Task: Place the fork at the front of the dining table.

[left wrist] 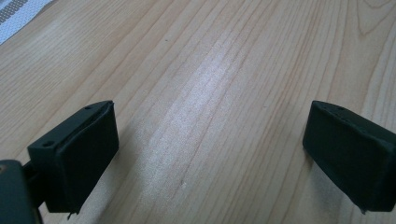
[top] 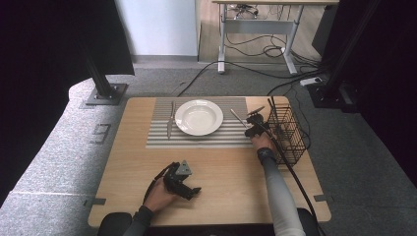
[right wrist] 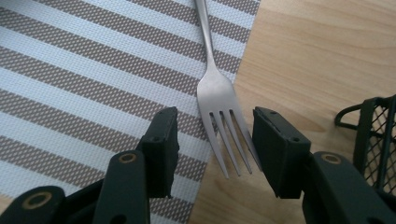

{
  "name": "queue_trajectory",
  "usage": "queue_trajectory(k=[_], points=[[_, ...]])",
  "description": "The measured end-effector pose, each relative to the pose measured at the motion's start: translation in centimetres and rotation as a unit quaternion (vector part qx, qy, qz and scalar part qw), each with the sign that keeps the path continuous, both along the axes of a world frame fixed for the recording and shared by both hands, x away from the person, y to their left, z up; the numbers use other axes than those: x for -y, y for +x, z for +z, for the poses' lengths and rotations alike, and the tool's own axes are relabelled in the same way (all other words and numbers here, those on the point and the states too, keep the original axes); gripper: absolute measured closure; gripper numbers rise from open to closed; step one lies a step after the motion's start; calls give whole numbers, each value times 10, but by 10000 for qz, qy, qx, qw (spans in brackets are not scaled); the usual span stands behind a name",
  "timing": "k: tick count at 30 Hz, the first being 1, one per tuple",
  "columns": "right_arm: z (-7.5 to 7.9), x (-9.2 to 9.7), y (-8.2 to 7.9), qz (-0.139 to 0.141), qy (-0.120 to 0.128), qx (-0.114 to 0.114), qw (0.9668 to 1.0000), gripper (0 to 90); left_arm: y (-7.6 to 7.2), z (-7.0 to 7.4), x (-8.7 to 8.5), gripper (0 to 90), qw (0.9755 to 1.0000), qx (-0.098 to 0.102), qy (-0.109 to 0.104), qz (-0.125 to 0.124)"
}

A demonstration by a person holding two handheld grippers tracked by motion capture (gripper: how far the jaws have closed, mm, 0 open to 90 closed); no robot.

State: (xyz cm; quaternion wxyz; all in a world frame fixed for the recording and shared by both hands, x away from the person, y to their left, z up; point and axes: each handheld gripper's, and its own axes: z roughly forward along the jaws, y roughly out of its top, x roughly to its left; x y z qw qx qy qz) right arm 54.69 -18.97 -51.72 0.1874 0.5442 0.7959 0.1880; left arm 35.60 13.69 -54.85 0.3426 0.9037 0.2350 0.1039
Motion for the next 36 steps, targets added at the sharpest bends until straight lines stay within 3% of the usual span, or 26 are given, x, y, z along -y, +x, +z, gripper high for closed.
queue_trajectory(k=[16, 21, 32, 36], points=[[4, -9, -24, 673, 353, 46, 9971, 601, 0, 0, 0, 29, 10000, 14, 8, 4], [6, -11, -35, 1039, 517, 172, 9931, 612, 0, 0, 0, 29, 10000, 15, 7, 7], [6, -11, -51, 1494, 916, 291, 9841, 647, 0, 0, 0, 29, 10000, 21, 11, 5], [8, -10, -56, 1466, 847, 461, 9845, 710, -1, 0, 0, 29, 10000, 30, 11, 6]])
